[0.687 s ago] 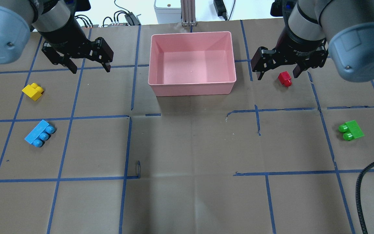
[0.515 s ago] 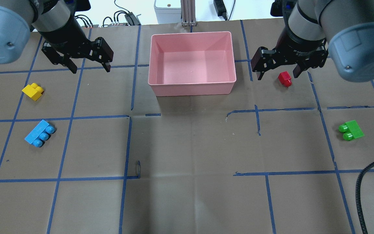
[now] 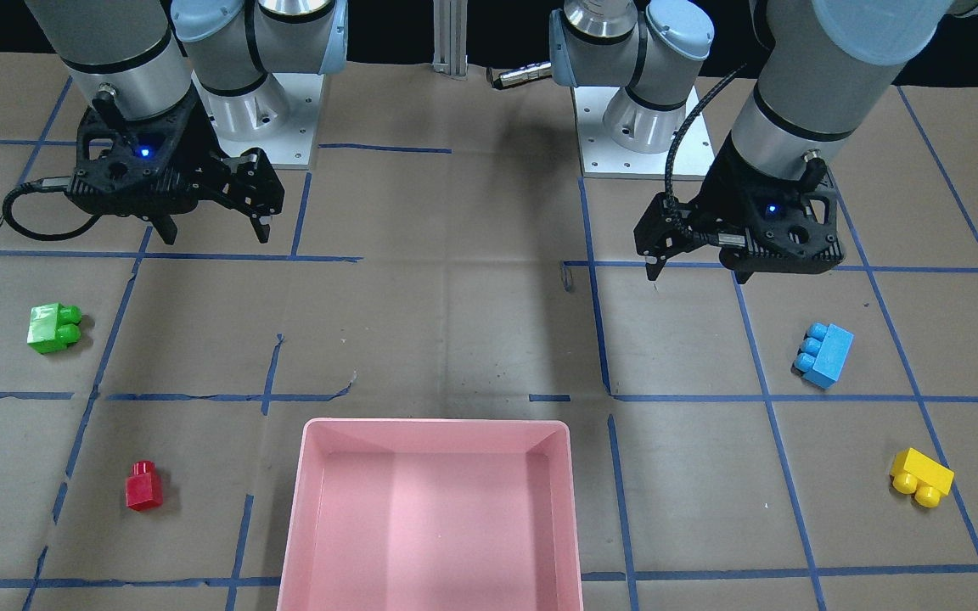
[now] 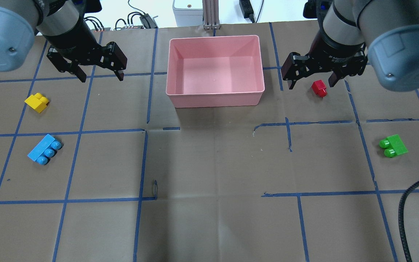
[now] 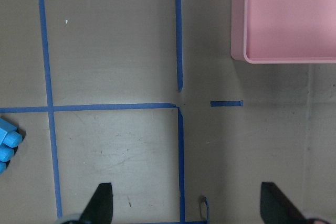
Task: Put all blocks into box
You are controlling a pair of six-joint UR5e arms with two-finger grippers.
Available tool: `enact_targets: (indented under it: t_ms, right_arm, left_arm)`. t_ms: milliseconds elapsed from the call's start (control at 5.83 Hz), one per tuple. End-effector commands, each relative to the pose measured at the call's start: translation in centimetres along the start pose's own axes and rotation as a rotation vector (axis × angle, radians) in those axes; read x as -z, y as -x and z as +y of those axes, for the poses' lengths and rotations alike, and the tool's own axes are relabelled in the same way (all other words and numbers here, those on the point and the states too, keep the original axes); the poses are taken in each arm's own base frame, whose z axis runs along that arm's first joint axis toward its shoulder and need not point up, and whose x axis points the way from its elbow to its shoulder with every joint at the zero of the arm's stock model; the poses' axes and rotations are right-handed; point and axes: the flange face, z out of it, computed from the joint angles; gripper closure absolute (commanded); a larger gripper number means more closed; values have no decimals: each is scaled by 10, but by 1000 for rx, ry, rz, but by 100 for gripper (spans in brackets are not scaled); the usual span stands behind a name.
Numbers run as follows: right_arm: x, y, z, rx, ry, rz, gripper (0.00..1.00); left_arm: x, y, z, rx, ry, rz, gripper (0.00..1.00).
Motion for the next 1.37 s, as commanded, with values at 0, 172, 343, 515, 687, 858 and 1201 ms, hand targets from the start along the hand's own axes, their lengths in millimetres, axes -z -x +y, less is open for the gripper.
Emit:
enact_targets:
  t_ms: [0,172,343,515,687,858,1201]
  right_arm:
    - [1,0,0,0,-2,1,0]
    - [0,0,0,0,1,1,0]
    - [0,0,0,0,0,1,0]
    - [0,0,0,0,-1,1,0]
    - [3,-2,-1,0,-7,0,0]
    - [3,-2,-1,-1,-8,-5,0]
    - [7,-1,2,1,-14,-6,0]
  left_arm:
    - [0,0,0,-1,0,-3,1]
    - [0,0,0,-1,0,0,1]
    - [0,0,1,-2,0,-1,1]
    - [2,2,4,-16,-1,-4,1]
    - [5,20,5,-147,2,-13,1]
    - [10,82,4,-142,10,-15,1]
    - [5,218,12,-138,23,-11,1]
